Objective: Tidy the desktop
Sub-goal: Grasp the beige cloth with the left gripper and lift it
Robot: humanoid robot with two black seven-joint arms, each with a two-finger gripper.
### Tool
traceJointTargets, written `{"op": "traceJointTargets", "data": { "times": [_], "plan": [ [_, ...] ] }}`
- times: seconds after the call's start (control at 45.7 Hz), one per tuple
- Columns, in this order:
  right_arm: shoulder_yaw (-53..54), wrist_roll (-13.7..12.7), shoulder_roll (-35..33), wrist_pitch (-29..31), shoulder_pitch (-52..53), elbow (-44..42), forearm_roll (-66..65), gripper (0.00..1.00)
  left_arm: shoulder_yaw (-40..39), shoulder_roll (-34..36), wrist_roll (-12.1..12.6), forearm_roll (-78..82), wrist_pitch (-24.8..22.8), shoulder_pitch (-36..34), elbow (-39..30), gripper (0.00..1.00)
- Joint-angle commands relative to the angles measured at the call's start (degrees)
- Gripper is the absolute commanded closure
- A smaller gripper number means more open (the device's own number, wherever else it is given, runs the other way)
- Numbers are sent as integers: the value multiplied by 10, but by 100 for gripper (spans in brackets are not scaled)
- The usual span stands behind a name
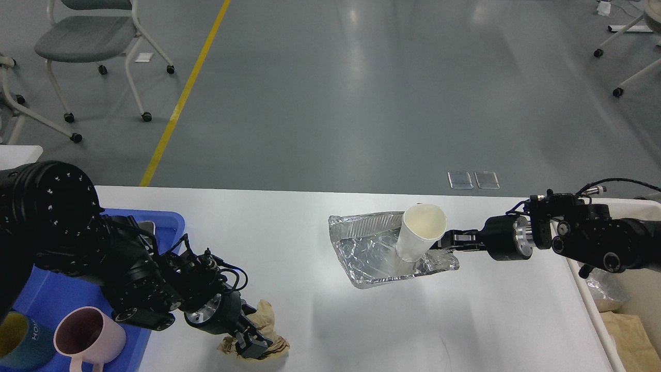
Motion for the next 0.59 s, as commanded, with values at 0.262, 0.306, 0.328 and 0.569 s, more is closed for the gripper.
{"op": "traceJointTargets", "data": {
  "times": [0.262, 0.306, 0.328, 0.569],
  "plan": [
    [0, 0, 0, 0, 0, 0, 1, 100, 12, 0, -8, 11, -1, -2, -2, 97],
    [0, 0, 0, -1, 0, 0, 1, 100, 12, 0, -10, 15, 0, -2, -2, 99],
    [0, 0, 0, 0, 0, 0, 1, 100, 12, 0, -12, 19, 0, -4, -2, 99],
    [0, 0, -1, -1, 0, 0, 1, 100, 12, 17, -42, 36, 0, -62, -28, 100]
  ]
}}
